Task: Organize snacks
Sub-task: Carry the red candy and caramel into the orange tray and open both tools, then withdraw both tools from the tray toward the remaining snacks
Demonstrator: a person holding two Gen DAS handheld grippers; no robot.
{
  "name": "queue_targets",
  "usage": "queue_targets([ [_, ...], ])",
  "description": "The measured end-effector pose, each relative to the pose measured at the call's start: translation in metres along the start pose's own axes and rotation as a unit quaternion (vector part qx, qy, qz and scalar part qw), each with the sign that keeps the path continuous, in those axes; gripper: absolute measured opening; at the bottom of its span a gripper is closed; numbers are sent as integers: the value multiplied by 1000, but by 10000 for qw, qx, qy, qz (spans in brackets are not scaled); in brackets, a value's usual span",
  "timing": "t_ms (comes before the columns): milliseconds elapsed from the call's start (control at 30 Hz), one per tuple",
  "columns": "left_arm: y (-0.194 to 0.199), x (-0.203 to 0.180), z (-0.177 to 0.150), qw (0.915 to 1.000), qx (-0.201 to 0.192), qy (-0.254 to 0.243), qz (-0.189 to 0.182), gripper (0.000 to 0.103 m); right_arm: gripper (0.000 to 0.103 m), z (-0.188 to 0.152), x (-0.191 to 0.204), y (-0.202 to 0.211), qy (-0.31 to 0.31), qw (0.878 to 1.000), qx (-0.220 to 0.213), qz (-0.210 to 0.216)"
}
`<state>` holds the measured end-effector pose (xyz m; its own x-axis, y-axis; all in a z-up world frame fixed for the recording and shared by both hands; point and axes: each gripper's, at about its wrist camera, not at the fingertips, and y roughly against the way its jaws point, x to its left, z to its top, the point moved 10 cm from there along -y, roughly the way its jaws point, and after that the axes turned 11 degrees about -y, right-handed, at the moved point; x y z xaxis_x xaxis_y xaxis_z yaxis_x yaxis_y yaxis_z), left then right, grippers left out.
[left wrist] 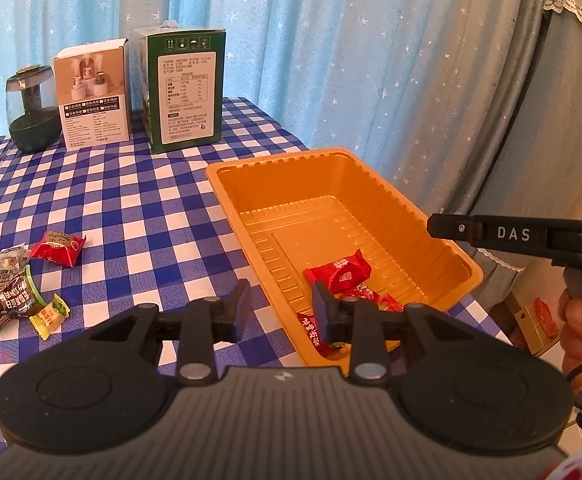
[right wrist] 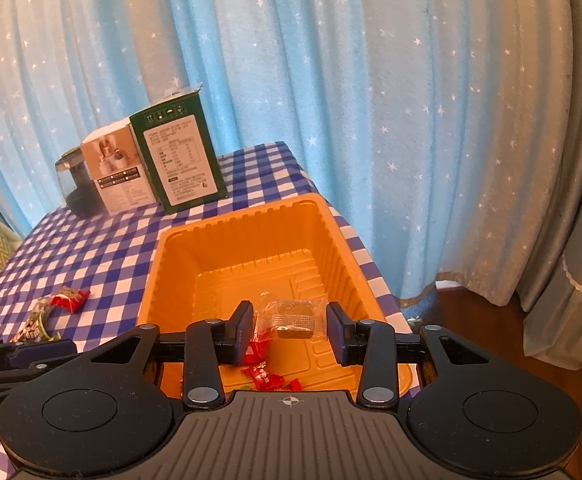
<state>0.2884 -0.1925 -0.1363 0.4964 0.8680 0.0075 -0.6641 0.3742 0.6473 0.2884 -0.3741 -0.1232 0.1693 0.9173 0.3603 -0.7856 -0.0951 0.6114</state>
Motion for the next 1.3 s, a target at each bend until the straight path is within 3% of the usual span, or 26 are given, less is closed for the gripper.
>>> queue_targets([
  [33,0,1,0,10000,-4,10,9,31,40,0,1,-1,-20,10000,-1,52],
  [67,1,2,0,10000,-6,22,19,32,51,0,2,-3,-48,9999,26,135],
  [100,2,3,-1,10000,-7,31,32,34,70,-1,2,-4,-94,9998,48,171],
  [133,2,4,-1,10000,-8,45,51,36,75,-2,1,-4,-134,9997,46,184],
  [333,13,10,-8,9998,-10,143,115,43,75,-6,-5,4,-312,9994,18,130],
  [733,63,26,-29,9985,-55,413,356,54,75,-27,-18,58,-878,9961,-18,-12],
  [1300,157,73,-68,9935,-202,657,905,54,75,-62,77,107,-375,9974,103,603],
])
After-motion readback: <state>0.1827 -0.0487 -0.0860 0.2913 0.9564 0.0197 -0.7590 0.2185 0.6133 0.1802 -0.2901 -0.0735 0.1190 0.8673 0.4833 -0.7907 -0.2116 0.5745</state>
